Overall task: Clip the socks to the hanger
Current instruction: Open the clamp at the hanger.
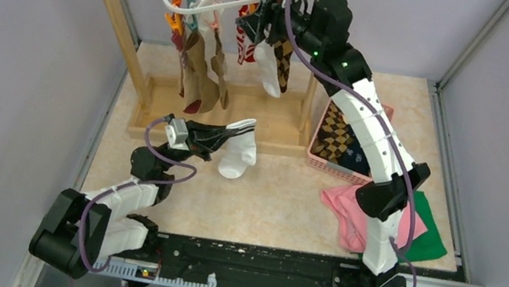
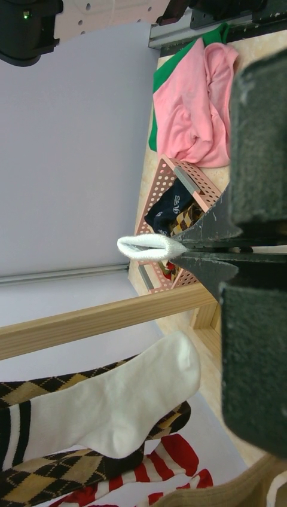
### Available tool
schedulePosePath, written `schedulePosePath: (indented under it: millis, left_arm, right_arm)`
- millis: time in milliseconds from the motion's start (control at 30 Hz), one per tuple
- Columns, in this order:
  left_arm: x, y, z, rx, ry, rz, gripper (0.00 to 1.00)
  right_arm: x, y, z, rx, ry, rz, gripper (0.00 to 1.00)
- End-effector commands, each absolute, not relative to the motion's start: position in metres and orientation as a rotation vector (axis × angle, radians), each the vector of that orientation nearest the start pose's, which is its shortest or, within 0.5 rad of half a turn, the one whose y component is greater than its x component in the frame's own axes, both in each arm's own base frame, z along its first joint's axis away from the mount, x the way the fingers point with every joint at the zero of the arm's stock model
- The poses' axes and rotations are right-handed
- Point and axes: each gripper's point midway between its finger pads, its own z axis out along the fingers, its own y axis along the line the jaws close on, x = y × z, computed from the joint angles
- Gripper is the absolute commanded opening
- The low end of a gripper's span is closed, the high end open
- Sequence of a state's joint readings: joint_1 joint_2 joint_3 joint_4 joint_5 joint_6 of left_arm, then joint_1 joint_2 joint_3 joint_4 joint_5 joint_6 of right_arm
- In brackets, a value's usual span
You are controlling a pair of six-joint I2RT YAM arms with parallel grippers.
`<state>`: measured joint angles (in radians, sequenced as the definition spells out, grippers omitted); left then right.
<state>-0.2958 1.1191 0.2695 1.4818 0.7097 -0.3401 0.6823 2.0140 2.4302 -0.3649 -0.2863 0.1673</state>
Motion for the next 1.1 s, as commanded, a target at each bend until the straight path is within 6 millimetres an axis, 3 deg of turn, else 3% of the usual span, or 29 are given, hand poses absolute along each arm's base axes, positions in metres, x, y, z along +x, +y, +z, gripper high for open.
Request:
schedulePosePath:
  millis: [0, 867, 1067]
  left_arm:
    - [0.225, -0.197, 0.331, 0.683, 0.73, -0.828, 0.0]
    - [0.222, -0.198, 0.334, 0.696, 0.724, -0.832, 0.0]
    - [0.221, -0.198, 0.335, 0.698, 0.72, -0.834, 0.0]
  right_arm:
    - [0.412, 0.405, 0.492, -0.675, 1.382, 0.861, 0.65]
    - [0.426, 0.408, 0.494, -0.787, 1.269, 0.772, 0.7]
    - [0.419, 0.41, 0.491, -0.829, 1.257, 0.793, 0.68]
